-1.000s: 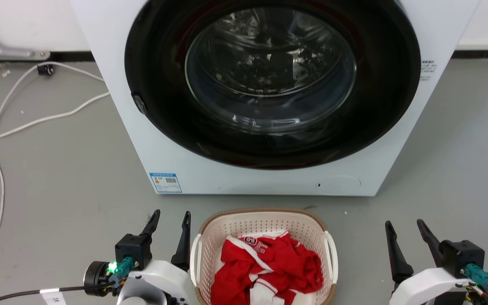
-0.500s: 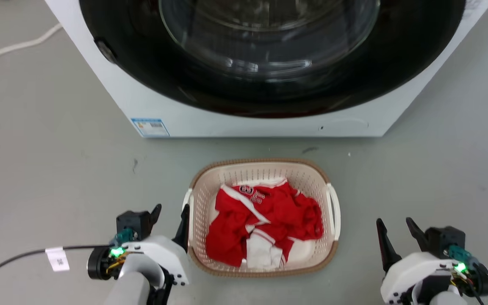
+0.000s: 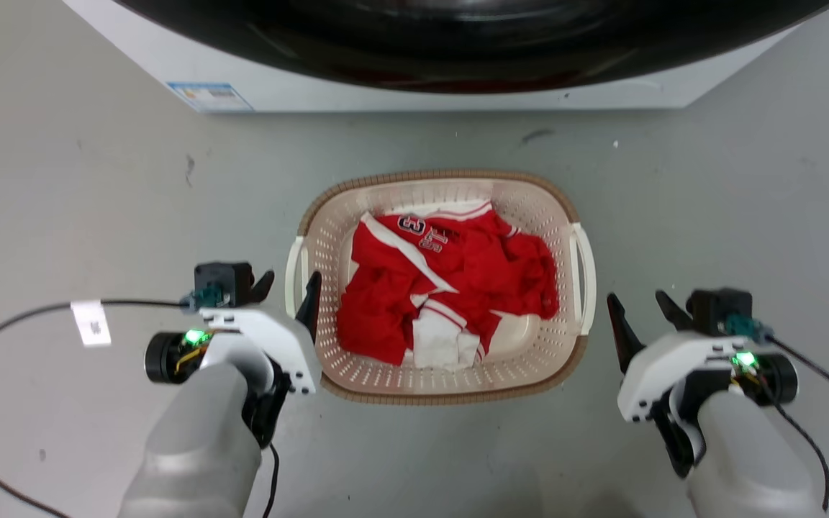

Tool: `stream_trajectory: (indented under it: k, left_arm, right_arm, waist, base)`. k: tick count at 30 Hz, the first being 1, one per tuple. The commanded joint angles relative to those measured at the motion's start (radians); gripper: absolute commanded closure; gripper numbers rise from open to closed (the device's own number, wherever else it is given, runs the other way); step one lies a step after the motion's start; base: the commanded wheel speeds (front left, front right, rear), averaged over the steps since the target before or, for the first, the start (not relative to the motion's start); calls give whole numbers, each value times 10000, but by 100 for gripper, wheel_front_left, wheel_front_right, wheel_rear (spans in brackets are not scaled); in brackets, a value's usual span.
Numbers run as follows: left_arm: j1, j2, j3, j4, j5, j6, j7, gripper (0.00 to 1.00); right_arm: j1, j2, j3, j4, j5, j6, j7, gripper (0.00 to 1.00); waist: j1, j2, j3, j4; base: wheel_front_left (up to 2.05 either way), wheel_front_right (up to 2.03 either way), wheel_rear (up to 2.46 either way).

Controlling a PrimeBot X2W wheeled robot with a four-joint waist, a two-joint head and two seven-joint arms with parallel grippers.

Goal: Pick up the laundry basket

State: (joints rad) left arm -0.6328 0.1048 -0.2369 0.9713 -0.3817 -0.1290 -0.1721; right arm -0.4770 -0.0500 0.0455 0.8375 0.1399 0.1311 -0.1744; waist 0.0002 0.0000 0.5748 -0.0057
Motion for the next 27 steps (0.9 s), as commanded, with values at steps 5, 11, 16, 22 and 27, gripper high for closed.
stream_trajectory:
  k: [5,11,16,22,27]
  left_arm:
    - [-899,264,-729,444,-776,-21,516,0]
    - [-1620,599,-1553,821,-1815,-22,1200,0]
    - [-2144,772,-2077,1108,-2507,-23,1592,0]
    - [-2661,885,-2597,1456,-3053,-22,1843,0]
    - [-2911,819,-2975,1593,-3505,-24,2090,100]
  right_arm:
    - [-1323,-9,353,1160,231,-5,201,0]
    - [-2525,-9,858,2367,432,-6,394,0]
    - [-3358,-7,1205,3104,654,-5,536,0]
    - [-4124,-6,1530,3768,868,-5,681,0]
    - [-4491,-6,1678,4057,1008,-5,701,100]
  waist:
    - [-2,0,1007,36]
    - [-2,0,1573,31]
    - [-2,0,2029,20]
    - [-2,0,2432,39]
    - [-2,0,2599,87]
  base:
    - [0,0,0]
    - [0,0,0]
    - [0,0,0]
    - [0,0,0]
    - [0,0,0]
